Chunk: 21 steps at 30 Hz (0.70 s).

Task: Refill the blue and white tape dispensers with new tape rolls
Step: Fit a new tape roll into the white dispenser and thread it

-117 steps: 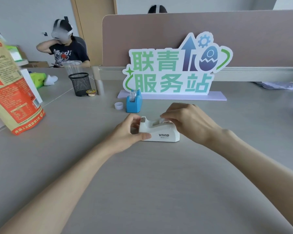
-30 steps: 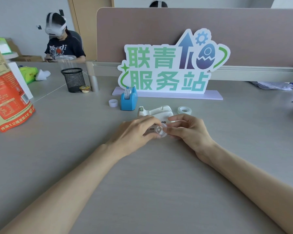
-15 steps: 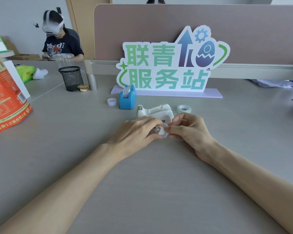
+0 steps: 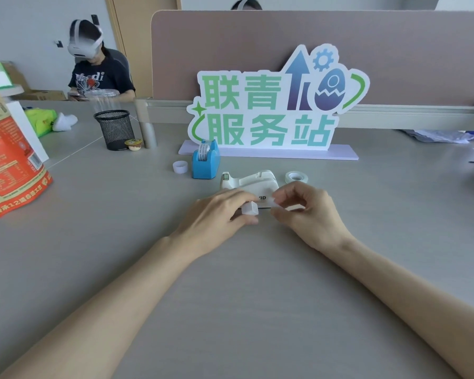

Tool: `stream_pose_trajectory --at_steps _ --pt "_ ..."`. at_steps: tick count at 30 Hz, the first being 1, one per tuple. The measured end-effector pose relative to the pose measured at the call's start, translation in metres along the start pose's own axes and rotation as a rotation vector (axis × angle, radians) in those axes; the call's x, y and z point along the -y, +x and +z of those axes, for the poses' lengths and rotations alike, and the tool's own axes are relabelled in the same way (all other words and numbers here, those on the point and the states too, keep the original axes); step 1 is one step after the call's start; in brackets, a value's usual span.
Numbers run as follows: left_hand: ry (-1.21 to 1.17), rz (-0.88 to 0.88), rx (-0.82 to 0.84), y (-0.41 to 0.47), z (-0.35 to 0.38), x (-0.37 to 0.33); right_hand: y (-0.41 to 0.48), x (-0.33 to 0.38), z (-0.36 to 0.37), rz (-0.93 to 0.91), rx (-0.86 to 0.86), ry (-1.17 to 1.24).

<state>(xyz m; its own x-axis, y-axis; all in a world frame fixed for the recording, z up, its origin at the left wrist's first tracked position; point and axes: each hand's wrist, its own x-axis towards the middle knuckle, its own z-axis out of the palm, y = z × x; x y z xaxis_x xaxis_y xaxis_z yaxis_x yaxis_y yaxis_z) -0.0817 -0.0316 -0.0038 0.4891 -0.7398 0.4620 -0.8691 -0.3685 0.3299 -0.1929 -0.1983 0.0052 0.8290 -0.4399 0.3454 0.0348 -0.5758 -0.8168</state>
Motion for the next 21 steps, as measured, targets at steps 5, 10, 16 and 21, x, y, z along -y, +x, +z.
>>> stream_pose_trajectory --at_steps 5,10,16,21 --pt "-0.018 -0.023 -0.013 0.0 0.0 0.0 -0.003 -0.005 -0.004 -0.21 0.086 -0.283" --pt "0.009 -0.024 -0.024 -0.001 0.0 -0.001 0.01 -0.009 -0.008 -0.186 -0.091 -0.255" --pt "-0.006 -0.053 0.021 -0.001 0.0 -0.001 0.043 -0.037 -0.018 0.038 -0.024 -0.622" --pt "-0.007 0.001 0.021 -0.001 0.002 -0.001 0.043 -0.036 -0.013 0.075 0.073 -0.756"
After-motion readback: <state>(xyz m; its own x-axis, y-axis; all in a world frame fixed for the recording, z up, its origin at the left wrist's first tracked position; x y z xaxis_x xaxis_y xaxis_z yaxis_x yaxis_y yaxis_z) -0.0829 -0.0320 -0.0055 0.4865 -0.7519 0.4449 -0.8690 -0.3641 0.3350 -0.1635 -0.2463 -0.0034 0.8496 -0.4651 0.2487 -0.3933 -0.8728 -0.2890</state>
